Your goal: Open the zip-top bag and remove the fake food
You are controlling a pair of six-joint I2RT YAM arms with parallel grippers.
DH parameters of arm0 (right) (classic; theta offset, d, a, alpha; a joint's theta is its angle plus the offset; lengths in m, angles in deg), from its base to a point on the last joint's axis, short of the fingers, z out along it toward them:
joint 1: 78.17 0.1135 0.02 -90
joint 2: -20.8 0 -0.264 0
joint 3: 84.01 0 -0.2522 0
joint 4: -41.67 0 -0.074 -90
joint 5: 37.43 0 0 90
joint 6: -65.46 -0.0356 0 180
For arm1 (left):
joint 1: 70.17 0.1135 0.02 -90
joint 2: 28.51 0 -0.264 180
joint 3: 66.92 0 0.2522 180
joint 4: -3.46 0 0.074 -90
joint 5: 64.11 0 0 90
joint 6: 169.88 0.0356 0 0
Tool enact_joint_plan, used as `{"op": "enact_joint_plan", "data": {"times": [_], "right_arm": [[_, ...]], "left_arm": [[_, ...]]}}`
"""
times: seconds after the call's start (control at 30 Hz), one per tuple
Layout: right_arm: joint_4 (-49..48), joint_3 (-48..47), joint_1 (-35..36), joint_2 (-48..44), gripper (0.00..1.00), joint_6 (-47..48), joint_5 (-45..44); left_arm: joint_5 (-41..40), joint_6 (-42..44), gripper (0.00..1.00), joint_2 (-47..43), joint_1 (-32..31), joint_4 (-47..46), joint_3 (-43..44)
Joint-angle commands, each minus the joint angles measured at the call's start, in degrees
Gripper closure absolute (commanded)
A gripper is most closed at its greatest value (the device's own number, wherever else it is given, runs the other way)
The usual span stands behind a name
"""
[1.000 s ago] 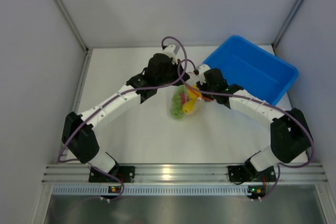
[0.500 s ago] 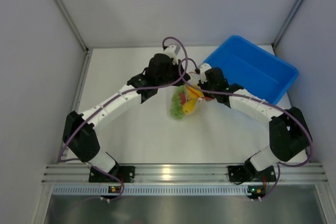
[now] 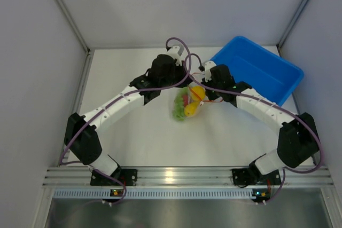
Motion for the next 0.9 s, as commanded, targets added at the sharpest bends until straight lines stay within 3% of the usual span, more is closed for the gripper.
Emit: {"op": "enact_joint_plan", "data": {"times": [0.0, 0.57, 0.87], "right_arm": [[4.15, -6.41, 0.17, -3.49, 1.0, -0.99, 1.51], [17.25, -18.37, 0.52, -10.7, 1.0, -2.4, 1.25], [23.05, -25.48, 0.26, -13.25, 1.0, -2.22, -9.64]], "left_arm": [[1.18, 0.53, 1.0, 0.68, -0.1, -3.01, 2.77], [0.74, 0.09, 1.0, 2.79, -0.1, -3.1, 2.07], [-0.84, -0.62, 1.0, 2.35, -0.01, -3.98, 0.49]]}}
